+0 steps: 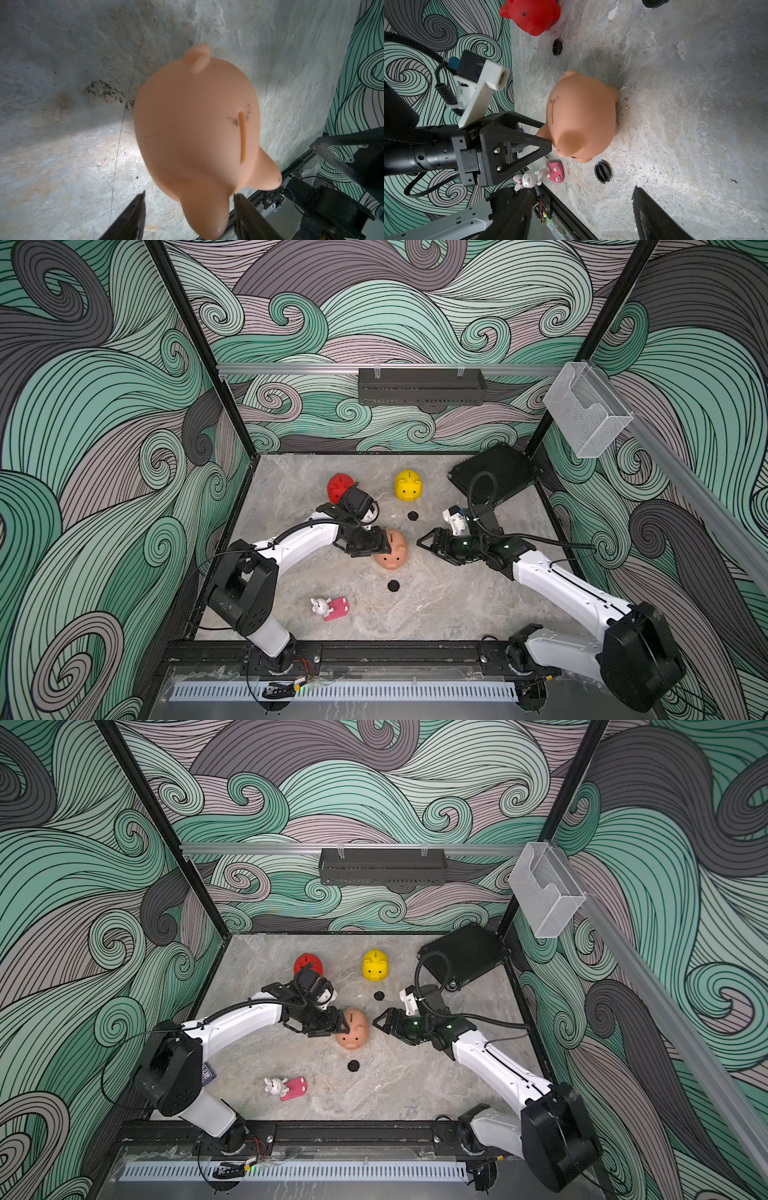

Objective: Close piggy banks
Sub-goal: Turn over the piggy bank at the center of the board.

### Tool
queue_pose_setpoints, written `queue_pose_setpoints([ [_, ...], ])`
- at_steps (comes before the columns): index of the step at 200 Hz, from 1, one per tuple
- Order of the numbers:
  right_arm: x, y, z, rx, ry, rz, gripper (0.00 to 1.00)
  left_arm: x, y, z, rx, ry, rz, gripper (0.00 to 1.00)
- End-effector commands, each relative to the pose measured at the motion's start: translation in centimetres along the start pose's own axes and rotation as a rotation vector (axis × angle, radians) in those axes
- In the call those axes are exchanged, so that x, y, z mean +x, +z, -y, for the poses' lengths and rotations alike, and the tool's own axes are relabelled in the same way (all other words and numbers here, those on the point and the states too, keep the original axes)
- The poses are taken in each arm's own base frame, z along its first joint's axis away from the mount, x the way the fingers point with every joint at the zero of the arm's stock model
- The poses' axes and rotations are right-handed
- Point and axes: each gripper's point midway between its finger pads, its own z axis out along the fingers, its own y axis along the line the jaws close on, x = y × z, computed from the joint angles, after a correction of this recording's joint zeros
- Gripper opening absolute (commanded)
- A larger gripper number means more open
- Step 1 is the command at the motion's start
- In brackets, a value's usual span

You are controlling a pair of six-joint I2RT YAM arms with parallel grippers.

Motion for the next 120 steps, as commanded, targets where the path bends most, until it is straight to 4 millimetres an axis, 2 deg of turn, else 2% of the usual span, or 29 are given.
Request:
queue_pose_setpoints([
  [1,0.15,0.23,0.37,0.01,-0.022,0.003,0.76,-1.34,-0.32,0.91,0.027,0.007,0.026,0.66],
  [95,0.1,0.52,0.39,0.008,-0.008,-0.003,0.75,-1.23,-0.21,0.83,0.044,0.005,0.014,0.53],
  [120,0.09,0.7,0.38,0.003,-0.003,-0.003,0.75,-1.11,-0.19,0.76,0.049,0.003,0.015,0.53],
])
